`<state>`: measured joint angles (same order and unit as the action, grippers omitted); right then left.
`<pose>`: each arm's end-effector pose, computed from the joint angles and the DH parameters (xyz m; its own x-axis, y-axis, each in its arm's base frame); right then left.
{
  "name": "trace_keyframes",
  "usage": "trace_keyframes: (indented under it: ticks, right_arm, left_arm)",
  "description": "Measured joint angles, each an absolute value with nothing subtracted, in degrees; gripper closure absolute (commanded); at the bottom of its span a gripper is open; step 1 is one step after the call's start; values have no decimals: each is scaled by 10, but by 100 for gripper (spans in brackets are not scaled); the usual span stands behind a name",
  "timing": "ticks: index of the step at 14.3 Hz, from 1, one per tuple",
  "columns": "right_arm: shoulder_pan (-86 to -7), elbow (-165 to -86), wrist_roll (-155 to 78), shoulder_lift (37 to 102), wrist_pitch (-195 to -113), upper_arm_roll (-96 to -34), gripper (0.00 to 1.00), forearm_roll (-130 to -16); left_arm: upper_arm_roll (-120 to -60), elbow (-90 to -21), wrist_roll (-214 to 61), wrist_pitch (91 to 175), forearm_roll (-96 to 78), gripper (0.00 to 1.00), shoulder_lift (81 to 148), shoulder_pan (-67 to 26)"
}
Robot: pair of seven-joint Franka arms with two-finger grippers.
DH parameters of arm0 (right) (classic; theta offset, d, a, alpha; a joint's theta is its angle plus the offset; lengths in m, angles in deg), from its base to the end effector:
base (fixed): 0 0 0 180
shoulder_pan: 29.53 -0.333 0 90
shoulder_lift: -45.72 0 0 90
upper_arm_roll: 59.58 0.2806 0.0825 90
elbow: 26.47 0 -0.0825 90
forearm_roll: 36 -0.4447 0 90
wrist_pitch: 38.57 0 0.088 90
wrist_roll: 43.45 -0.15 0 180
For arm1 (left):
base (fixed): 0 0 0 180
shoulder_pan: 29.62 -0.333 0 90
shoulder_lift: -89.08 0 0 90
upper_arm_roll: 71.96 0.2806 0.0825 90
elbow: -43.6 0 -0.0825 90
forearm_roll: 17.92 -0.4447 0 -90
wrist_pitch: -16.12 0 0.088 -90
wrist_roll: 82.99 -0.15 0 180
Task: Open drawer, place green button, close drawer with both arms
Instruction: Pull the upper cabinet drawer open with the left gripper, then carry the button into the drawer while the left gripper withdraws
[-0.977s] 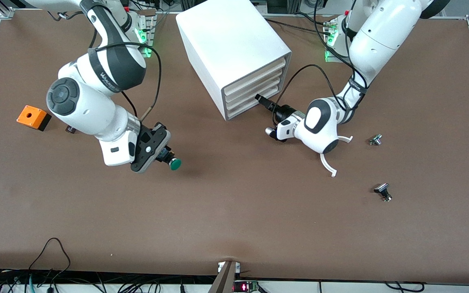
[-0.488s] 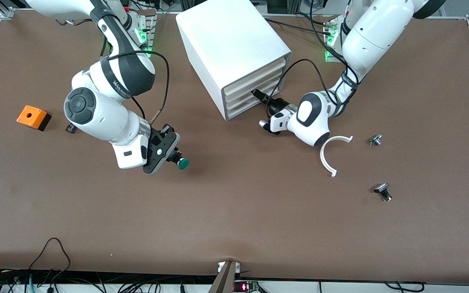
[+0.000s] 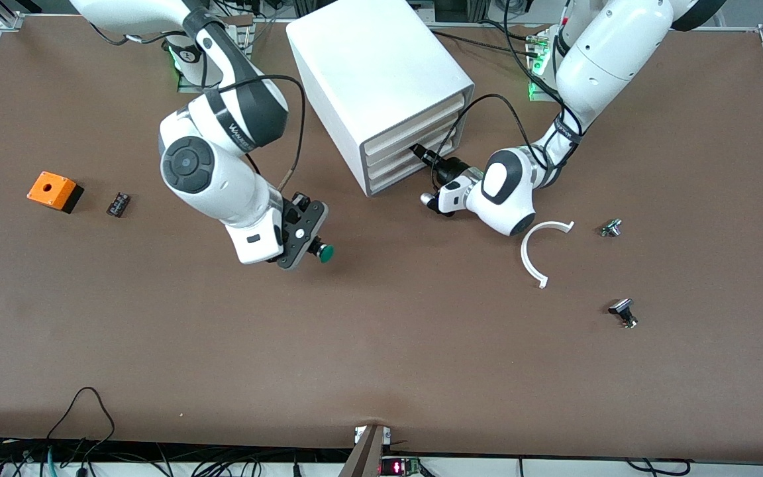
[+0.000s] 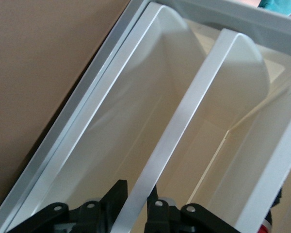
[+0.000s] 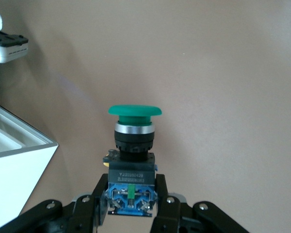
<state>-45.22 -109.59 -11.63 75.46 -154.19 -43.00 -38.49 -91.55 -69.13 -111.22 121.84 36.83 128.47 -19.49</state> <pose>0.6430 0.3831 0.3079 0.4914 0.8581 0.1487 0.8703 -0.4774 -0.1211 0.4071 -0.3758 0.0431 0.7121 -0.5373 -0.4518 0.1117 -0.5487 0.8285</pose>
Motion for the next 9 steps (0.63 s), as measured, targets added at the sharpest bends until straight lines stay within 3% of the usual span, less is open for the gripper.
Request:
trace_keyframes:
  ticks: [7, 8, 9]
  right_arm:
    - [-470, -1092, -117, 755, -1542, -430, 92, -383]
    - [-472, -1091, -117, 755, -1542, -430, 92, -383]
    - [-477, -1088, -117, 755, -1542, -429, 92, -383]
  left_arm:
    - [-835, -644, -1136, 1203, 367, 100, 1278, -246]
    - [-823, -633, -1137, 1202, 365, 85, 1278, -247]
    - [-814, -622, -1137, 1201, 360, 6, 1278, -248]
